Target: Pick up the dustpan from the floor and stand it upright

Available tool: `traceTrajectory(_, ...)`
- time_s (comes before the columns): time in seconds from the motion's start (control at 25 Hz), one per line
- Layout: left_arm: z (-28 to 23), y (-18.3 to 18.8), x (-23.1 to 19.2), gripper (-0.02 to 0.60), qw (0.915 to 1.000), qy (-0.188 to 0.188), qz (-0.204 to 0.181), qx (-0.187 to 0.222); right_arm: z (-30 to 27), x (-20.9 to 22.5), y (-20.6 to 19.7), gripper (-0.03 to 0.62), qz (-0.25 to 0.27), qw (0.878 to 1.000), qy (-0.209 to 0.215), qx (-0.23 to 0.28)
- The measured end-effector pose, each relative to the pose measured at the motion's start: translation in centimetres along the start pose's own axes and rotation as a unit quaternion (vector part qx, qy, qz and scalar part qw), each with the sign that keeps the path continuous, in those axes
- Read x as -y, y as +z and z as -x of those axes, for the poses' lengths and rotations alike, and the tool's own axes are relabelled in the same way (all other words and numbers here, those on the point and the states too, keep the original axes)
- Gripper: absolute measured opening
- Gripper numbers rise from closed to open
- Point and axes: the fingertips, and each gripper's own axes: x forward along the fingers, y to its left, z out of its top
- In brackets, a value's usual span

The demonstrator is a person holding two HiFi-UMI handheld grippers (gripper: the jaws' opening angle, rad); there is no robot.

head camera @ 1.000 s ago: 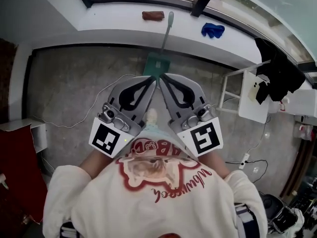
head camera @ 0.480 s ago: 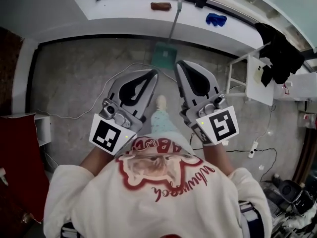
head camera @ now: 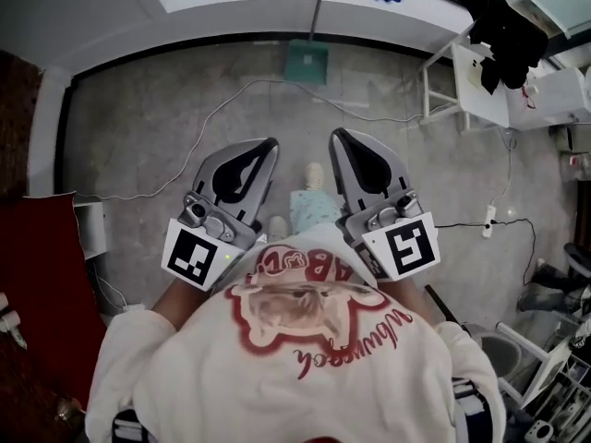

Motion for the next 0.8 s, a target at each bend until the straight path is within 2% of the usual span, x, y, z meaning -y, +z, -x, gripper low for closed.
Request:
traceTrajectory(0.12,1.0,0.7,2.0,0.018,0.9998,-0.011,-0.002,0.014,2.6,-1.2,0.6,0.025,0.001,1.0,-0.004,-0.001)
traceTrajectory(0.28,0.6,1.6,4.7,0.018,0.9998,-0.017,-0.004,0.013,5.2,-0.7,1.0,0.025,-0.005,1.0,-0.008,-0.005)
traceTrajectory(0.52,-1.5,1.6,8.9,0.018,0.9994,-0.032,0.0,0.012,8.9,1.1,2.4,0.025,0.025,0.999,-0.032,-0.003)
traceTrajectory(0.64,-2.8,1.7,10.4,0.018,0.9989,-0.03,0.009,0.034,9.9,1.9,2.1,0.025,0.02,0.999,-0.043,-0.002)
traceTrajectory(0.8,-3.8,1.1,12.9,0.018,0.9989,-0.036,0.025,0.015,11.1,2.6,1.8,0.025,0.013,0.999,-0.044,-0.013)
